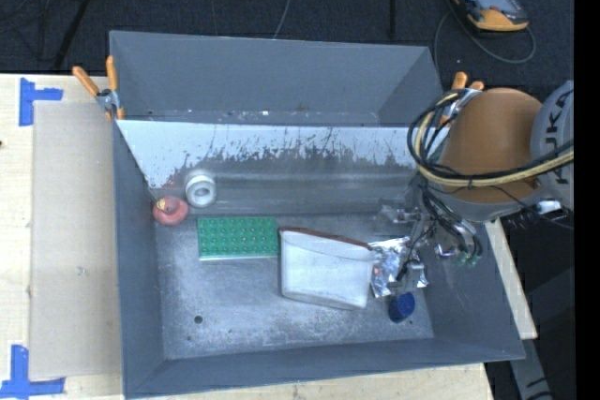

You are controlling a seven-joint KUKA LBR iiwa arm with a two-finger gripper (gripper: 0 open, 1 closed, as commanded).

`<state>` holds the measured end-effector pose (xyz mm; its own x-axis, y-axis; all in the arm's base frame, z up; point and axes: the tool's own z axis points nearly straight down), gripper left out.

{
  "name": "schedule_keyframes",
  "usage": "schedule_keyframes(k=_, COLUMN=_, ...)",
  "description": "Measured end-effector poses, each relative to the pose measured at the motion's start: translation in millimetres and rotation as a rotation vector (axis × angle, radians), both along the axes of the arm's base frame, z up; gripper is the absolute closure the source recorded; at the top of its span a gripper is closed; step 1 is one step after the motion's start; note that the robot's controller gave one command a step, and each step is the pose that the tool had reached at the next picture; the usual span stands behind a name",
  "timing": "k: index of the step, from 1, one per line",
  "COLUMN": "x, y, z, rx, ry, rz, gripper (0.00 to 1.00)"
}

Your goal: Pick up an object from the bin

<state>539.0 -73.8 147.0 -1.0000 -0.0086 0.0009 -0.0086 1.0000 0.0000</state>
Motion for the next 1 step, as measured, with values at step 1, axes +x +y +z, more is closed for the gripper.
schedule_keyframes(k=1, x=-1.7, y=-43.0, z=-79.3, rx=0.004, ry=0.009, rz=0.015, gripper=0.00)
